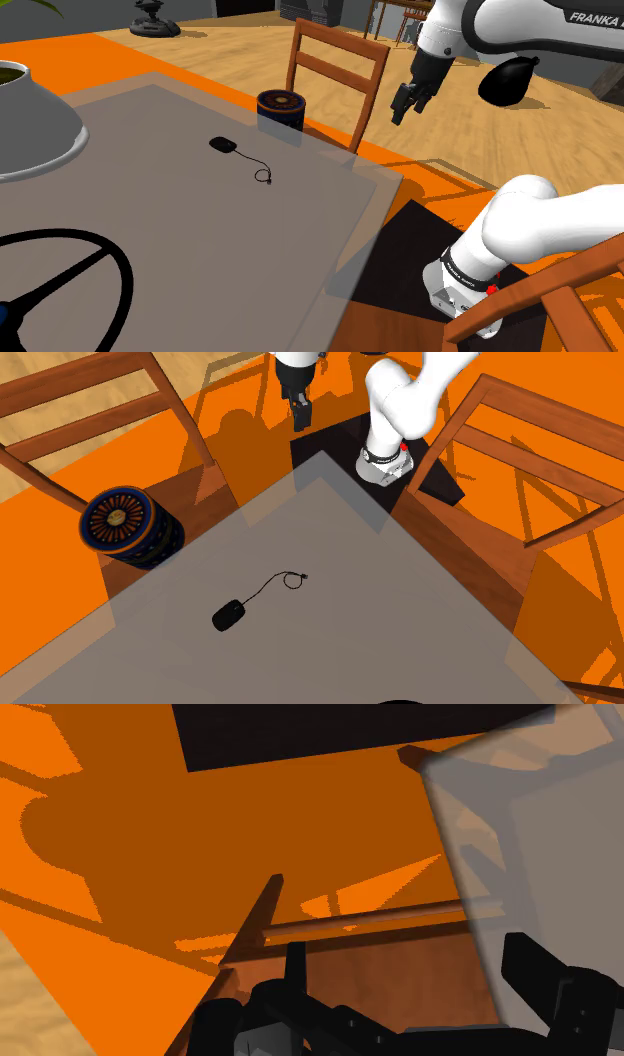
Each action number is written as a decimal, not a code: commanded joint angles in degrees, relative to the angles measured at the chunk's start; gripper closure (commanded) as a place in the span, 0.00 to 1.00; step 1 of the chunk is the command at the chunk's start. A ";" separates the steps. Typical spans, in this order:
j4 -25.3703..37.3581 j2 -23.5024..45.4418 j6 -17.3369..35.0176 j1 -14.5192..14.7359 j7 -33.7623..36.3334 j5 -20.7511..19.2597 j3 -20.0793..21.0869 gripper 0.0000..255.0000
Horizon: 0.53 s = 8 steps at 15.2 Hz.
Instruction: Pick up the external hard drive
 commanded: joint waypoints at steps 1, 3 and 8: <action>0.00 0.00 0.00 0.00 0.00 0.00 0.00 0.00; 1.14 3.16 1.40 0.80 1.94 1.51 1.81 0.00; 5.08 11.67 4.65 2.46 6.55 4.61 6.16 0.00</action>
